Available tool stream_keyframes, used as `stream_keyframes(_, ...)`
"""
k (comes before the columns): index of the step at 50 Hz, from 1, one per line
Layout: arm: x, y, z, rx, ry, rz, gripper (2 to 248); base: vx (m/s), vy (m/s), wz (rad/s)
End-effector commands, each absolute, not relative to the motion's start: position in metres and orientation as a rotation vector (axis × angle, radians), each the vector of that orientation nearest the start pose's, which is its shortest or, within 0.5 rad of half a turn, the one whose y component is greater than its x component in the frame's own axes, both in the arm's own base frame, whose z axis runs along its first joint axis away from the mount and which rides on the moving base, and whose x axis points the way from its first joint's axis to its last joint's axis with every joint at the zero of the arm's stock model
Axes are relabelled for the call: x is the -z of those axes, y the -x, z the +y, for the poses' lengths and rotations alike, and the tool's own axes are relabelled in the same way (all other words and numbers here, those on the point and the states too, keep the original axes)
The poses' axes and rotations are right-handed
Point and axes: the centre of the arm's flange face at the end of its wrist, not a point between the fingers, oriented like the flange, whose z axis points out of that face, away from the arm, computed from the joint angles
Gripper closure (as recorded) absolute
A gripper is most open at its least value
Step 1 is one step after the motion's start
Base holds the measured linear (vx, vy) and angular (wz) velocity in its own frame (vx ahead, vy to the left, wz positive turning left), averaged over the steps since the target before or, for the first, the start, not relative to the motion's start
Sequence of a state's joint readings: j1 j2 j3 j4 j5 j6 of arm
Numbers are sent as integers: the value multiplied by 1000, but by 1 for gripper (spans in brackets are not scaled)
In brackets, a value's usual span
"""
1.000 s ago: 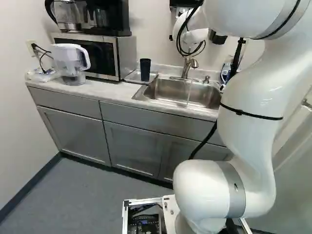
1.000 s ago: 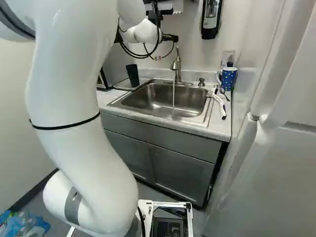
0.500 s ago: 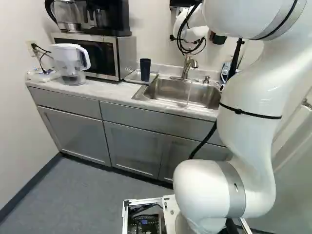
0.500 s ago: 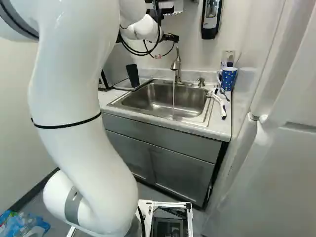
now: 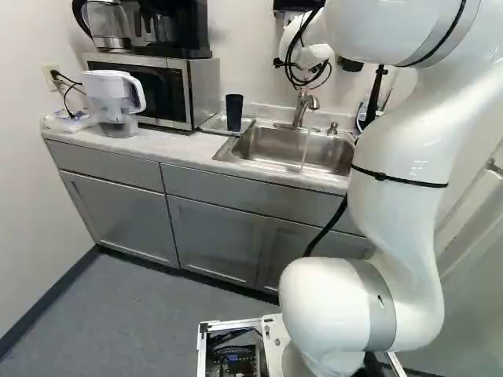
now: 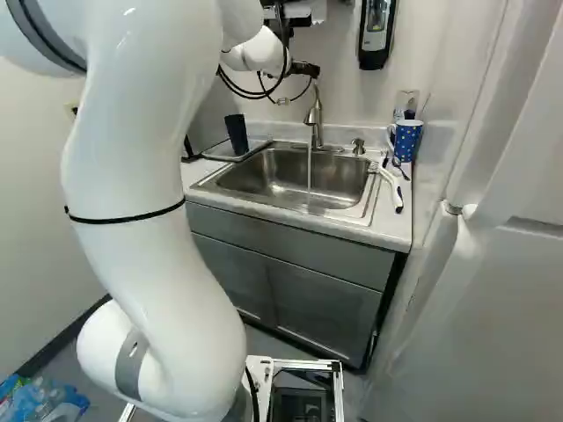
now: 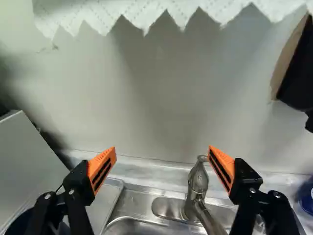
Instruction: Rinse the cup and place it in the tray
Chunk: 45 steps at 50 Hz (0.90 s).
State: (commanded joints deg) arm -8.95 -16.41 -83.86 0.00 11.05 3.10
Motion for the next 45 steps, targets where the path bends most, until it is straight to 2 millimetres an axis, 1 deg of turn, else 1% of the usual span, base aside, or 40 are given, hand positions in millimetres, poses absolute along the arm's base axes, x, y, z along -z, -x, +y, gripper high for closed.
stream_keyframes(24,-694,-659,-102,2035,2462,256,3,0,0,0)
stream_keyframes(45,-690,-664,-104,1999,2491,263,3,0,0,0)
